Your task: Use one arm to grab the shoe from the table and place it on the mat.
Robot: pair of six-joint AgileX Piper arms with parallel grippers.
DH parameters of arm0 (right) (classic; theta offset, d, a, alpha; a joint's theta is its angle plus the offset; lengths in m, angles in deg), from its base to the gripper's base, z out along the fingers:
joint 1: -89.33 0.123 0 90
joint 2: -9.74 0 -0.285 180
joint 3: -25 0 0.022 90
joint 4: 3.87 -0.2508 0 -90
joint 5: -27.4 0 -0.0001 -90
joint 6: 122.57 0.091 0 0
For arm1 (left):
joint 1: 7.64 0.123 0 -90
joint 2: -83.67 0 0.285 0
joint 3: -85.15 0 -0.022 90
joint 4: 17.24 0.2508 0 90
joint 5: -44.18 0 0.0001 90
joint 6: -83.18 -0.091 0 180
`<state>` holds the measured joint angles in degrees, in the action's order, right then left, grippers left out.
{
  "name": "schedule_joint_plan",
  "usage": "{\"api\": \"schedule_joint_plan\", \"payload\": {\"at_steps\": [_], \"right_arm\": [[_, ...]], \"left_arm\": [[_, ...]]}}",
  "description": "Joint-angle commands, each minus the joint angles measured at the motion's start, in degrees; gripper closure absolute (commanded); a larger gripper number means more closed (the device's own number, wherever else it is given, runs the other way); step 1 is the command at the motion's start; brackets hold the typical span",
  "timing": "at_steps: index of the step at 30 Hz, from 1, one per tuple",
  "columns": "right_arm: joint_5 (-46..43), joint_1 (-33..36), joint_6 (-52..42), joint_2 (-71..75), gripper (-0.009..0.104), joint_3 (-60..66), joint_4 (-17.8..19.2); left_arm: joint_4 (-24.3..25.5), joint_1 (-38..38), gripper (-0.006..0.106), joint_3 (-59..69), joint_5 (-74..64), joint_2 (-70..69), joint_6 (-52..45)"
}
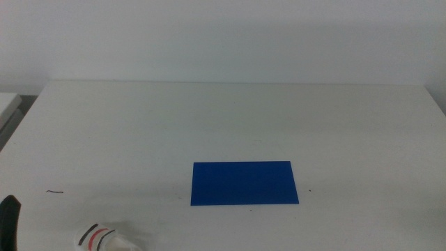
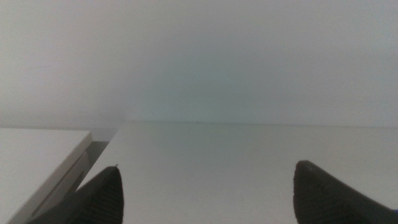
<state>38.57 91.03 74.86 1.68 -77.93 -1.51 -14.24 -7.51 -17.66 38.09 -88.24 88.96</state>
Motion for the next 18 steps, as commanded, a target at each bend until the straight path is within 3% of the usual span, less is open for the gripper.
{"api": "schedule_joint_plan", "payload": {"at_steps": [1, 12, 18], "right_arm": [[-0.53, 0.10, -0.20, 0.27, 0.016, 0.14, 0.40], [-0.53, 0.10, -0.20, 0.27, 0.016, 0.14, 0.40], [-0.53, 0.10, -0.20, 0.27, 0.016, 0.14, 0.40]], "left_arm": [[0.66, -0.14, 0.007, 0.03, 0.64, -0.30, 0.17], [-0.72, -0.14, 0.007, -0.21, 1.53, -0.30, 1.22], [-3.37, -0.14, 0.007, -24.54, -23.62, 17.72, 2.06]]}}
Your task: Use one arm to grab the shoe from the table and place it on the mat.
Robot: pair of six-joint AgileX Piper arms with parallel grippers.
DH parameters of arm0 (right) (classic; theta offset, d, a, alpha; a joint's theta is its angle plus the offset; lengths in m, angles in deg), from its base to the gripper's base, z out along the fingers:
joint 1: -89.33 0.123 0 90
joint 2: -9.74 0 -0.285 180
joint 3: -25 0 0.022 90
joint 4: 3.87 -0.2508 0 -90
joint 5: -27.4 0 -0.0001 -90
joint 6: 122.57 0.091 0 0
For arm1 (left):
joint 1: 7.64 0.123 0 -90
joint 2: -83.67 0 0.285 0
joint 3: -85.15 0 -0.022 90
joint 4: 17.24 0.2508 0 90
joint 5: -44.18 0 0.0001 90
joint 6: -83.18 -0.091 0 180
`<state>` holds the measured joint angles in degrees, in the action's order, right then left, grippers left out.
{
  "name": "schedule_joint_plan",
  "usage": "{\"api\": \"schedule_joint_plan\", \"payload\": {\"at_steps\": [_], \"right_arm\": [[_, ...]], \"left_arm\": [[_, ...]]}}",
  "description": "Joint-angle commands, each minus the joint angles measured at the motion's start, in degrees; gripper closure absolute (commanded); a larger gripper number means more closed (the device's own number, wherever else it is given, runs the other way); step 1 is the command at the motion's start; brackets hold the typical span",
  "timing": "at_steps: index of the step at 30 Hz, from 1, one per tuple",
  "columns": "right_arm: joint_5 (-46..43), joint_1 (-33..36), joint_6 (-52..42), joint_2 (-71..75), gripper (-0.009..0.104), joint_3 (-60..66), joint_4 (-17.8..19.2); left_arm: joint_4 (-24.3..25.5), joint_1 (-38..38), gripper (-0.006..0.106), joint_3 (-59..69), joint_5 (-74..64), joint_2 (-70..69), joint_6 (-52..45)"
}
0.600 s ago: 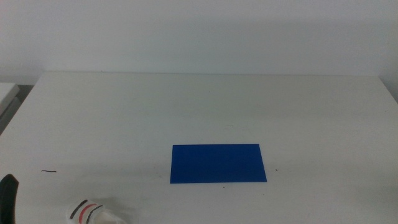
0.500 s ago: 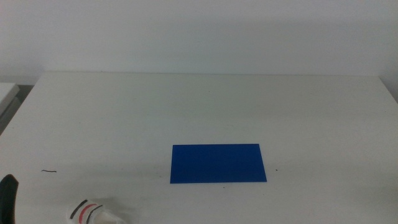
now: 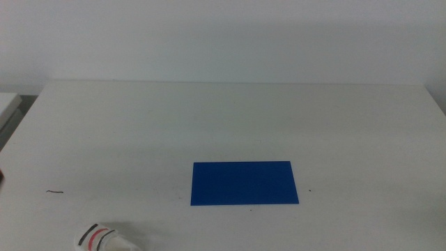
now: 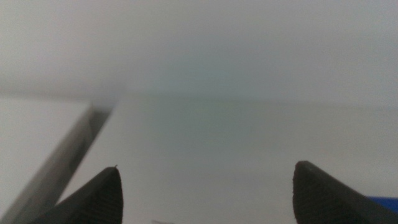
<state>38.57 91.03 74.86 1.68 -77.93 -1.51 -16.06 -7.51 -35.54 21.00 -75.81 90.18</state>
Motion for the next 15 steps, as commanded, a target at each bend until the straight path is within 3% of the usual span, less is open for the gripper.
{"api": "schedule_joint_plan", "payload": {"at_steps": [1, 9, 15], "right_arm": [[-0.53, 0.10, -0.20, 0.27, 0.016, 0.14, 0.40], [-0.53, 0.10, -0.20, 0.27, 0.016, 0.14, 0.40], [-0.53, 0.10, -0.20, 0.27, 0.016, 0.14, 0.40]], "left_arm": [[-1.83, -0.14, 0.007, -12.02, -11.83, 9.37, 1.52], [-3.12, -0.21, 0.007, -40.25, -42.85, 32.36, 20.25], [-9.76, -0.34, 0.007, -43.81, -46.78, 42.61, 36.55]]}}
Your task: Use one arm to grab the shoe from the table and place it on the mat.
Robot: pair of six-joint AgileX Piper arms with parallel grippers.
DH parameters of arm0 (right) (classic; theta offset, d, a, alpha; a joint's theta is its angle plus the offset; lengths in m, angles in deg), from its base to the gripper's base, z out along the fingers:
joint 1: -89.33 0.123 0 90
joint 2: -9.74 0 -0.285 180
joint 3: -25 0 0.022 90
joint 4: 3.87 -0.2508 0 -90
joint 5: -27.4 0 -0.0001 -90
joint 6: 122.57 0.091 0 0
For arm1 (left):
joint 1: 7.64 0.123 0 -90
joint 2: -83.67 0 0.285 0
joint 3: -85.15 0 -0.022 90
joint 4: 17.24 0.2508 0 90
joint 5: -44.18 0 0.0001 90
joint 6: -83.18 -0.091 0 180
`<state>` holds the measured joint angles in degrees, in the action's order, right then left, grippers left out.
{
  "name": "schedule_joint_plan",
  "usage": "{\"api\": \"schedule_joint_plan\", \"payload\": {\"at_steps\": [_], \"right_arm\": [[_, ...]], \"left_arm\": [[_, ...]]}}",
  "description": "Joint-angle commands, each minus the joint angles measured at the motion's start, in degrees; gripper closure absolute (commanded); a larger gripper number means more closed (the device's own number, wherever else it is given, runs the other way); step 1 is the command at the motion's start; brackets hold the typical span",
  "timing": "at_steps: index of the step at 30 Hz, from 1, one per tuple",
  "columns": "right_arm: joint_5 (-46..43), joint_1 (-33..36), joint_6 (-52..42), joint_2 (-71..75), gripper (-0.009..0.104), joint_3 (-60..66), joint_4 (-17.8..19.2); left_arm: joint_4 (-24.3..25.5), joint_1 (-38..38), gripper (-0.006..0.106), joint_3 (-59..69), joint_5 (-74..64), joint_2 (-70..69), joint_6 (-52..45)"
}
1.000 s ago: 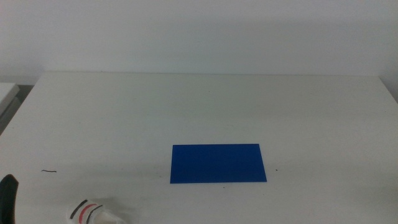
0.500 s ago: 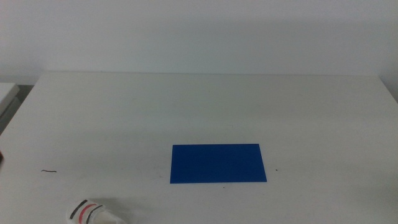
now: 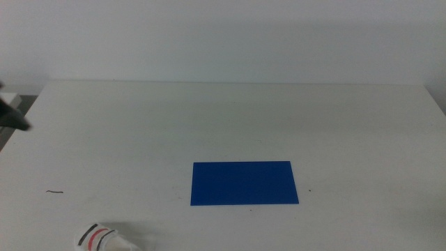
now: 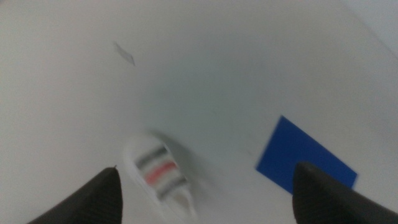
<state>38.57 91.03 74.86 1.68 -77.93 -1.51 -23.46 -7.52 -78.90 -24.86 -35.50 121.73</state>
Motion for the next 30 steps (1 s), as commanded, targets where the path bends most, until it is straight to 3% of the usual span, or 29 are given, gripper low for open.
{"api": "schedule_joint_plan", "payload": {"at_steps": [1, 4, 11, 16, 21, 30], "right_arm": [[-0.53, 0.10, -0.20, 0.27, 0.016, 0.14, 0.40], [-0.53, 0.10, -0.20, 0.27, 0.016, 0.14, 0.40], [-0.53, 0.10, -0.20, 0.27, 0.016, 0.14, 0.40], [-0.53, 0.10, -0.20, 0.27, 0.016, 0.14, 0.40], [-0.53, 0.10, -0.20, 0.27, 0.016, 0.14, 0.40], [-0.53, 0.10, -0.20, 0.27, 0.016, 0.14, 0.40]], "left_arm": [[-3.27, -0.64, 0.007, -0.45, -0.91, 3.46, 6.41], [-3.67, -3.92, 0.007, -0.45, -0.91, 7.20, 14.10], [5.03, -18.39, 0.007, 1.29, -0.91, 13.07, 38.33], [6.72, -21.03, 0.007, 1.77, -0.91, 16.09, 37.39], [6.61, -18.38, 0.007, 3.13, -0.91, 17.13, 37.39], [1.67, -14.96, 0.007, 9.81, 4.23, 17.44, 36.77]]}}
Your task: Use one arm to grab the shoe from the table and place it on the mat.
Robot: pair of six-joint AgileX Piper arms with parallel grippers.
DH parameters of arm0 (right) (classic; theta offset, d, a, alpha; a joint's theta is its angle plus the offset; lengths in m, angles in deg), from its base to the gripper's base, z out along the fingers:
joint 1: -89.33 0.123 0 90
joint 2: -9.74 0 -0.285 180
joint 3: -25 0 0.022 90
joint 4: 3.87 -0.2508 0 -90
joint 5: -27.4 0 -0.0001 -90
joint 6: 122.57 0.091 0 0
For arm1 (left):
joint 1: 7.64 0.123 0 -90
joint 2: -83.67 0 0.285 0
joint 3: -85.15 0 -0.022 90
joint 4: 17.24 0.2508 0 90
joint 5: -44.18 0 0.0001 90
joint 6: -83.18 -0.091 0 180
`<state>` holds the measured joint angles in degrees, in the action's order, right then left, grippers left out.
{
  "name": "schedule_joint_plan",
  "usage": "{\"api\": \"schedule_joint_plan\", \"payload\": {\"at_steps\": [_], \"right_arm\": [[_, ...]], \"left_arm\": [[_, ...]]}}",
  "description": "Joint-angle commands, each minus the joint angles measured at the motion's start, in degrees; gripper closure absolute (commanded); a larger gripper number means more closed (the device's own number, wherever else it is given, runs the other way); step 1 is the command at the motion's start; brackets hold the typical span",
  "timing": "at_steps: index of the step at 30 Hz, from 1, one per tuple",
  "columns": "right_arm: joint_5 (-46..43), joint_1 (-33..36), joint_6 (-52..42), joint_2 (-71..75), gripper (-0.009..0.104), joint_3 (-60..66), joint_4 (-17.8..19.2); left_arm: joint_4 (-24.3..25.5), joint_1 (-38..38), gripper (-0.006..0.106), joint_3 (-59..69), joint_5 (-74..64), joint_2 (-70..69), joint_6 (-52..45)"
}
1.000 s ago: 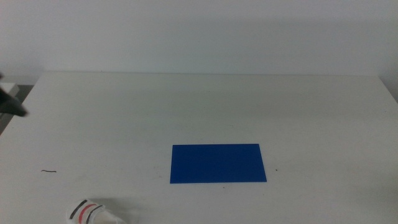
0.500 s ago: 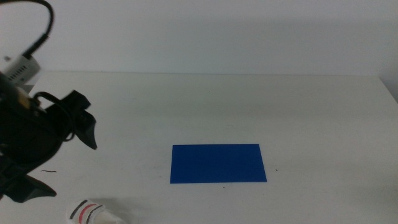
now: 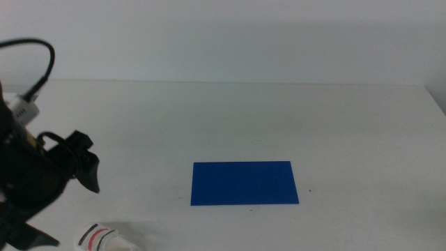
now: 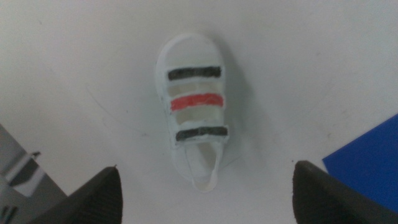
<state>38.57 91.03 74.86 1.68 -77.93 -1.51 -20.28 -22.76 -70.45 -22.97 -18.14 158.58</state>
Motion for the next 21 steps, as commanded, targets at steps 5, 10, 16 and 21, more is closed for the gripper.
{"api": "schedule_joint_plan", "payload": {"at_steps": [5, 10, 16, 21], "right_arm": [[-0.53, 0.10, -0.20, 0.27, 0.016, 0.14, 0.40], [-0.53, 0.10, -0.20, 0.27, 0.016, 0.14, 0.40], [-0.53, 0.10, -0.20, 0.27, 0.016, 0.14, 0.40], [-0.53, 0.10, -0.20, 0.27, 0.016, 0.14, 0.40]], "left_arm": [[-4.84, 0.28, 0.007, 5.50, 8.78, 2.07, 1.53], [-7.17, -0.06, 0.007, 7.48, 11.29, 8.69, 2.43], [-7.54, -0.90, 0.007, 8.49, 14.00, 14.69, 1.75], [-7.54, -0.90, 0.007, 9.31, 19.25, 17.57, 1.10]]}}
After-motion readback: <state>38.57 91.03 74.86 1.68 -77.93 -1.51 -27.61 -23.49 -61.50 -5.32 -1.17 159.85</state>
